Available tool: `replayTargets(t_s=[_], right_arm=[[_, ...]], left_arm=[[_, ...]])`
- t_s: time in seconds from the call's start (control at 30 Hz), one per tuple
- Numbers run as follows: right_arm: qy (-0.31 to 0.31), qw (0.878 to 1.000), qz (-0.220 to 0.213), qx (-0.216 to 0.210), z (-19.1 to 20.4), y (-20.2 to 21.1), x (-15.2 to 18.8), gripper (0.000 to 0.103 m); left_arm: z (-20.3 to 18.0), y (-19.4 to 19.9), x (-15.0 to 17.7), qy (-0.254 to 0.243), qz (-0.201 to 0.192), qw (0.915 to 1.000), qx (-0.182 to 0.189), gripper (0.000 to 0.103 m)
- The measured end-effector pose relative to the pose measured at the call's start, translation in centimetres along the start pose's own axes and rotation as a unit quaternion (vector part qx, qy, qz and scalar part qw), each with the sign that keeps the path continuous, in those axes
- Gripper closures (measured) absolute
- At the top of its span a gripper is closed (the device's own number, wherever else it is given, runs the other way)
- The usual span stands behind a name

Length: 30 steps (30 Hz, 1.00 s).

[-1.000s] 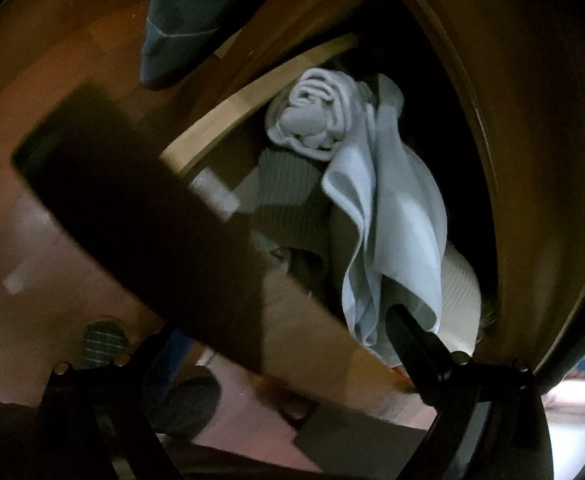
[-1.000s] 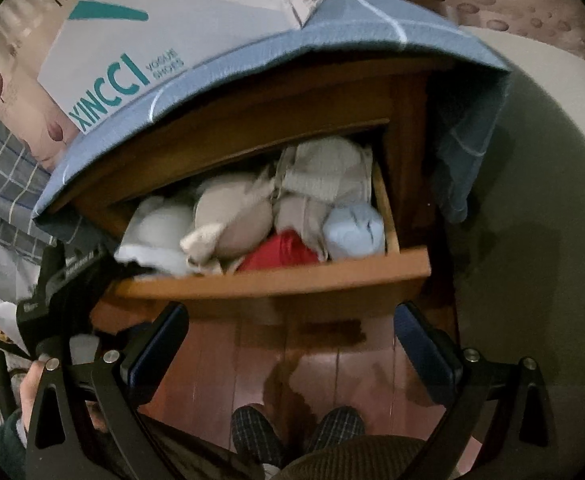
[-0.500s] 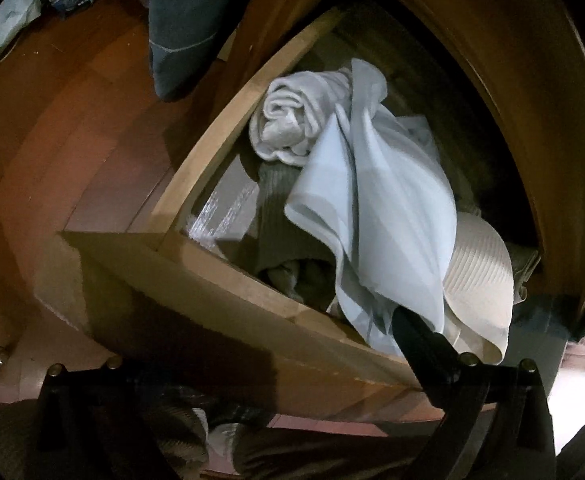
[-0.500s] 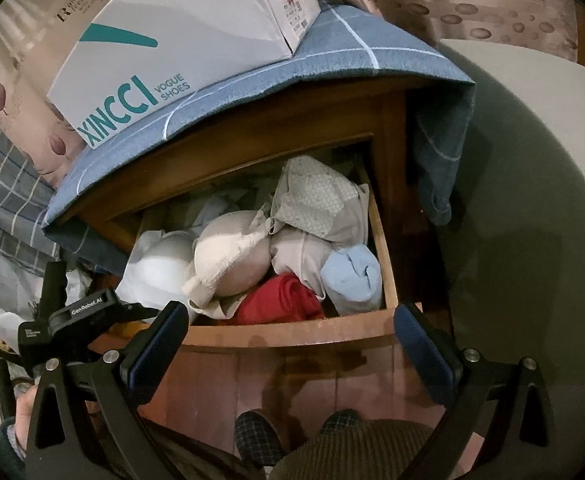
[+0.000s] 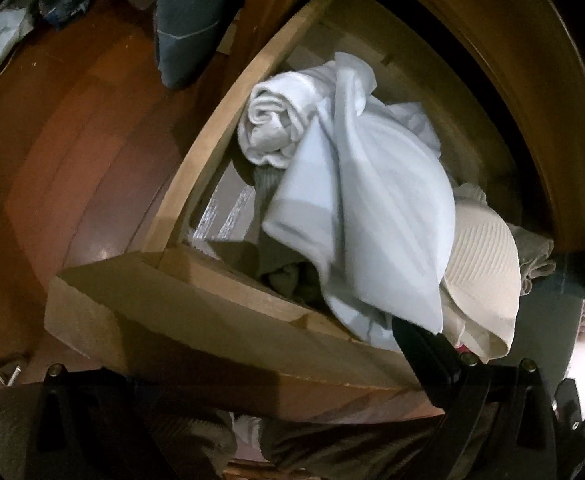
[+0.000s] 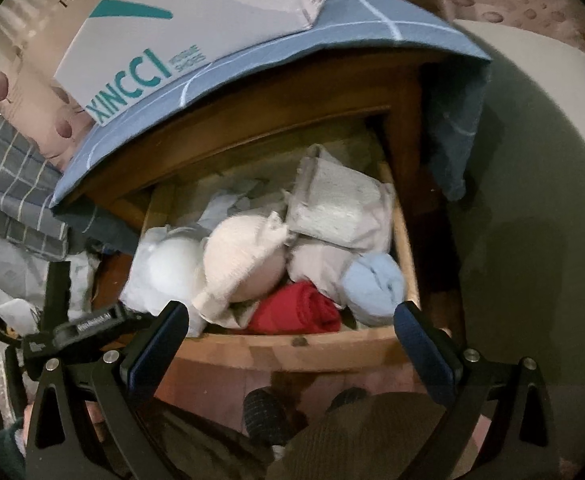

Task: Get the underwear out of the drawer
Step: 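Reach the left gripper toward the white cloth while the right reaches toward the white lace bra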

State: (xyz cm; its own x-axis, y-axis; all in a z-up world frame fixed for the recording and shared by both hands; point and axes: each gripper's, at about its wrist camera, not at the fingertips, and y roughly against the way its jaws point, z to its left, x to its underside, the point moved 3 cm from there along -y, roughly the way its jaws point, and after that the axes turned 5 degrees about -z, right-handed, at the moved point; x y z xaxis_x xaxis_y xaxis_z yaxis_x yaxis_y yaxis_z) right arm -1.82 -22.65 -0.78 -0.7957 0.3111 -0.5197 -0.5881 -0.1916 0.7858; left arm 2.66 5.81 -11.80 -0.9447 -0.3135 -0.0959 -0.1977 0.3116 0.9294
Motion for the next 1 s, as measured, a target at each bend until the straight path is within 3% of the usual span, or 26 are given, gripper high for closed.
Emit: replayTargets(t_s=[0.27,0.47,0.87,1.0], right_arm=[[-0.015,0.998,0.055,-0.033,1.7,-1.6,-1.3,0.001],[-0.084,0.989,0.095,-0.077,1.5,-3.5,-2.3,0.001],[-0.095,0.984,0.132,-0.075,3.2,-6.9,-1.8,0.003],[-0.102,0.982,0.143,-0.071,3.3,-8.1,-1.8,0.005]], left_arm=[[0.4,1.1,-1.3,0.008,-0.006,1.0000,-0.001,0.000],[-0.3,2.1,-1.4,-0.005,-0.009,0.9999,-0.013,0.002],[-1.9,7.0,-0.6,-0.098,-0.046,0.9932,-0.044,0.002],[-1.8,8.1,-0.2,-0.117,-0.051,0.9913,-0.033,0.002]])
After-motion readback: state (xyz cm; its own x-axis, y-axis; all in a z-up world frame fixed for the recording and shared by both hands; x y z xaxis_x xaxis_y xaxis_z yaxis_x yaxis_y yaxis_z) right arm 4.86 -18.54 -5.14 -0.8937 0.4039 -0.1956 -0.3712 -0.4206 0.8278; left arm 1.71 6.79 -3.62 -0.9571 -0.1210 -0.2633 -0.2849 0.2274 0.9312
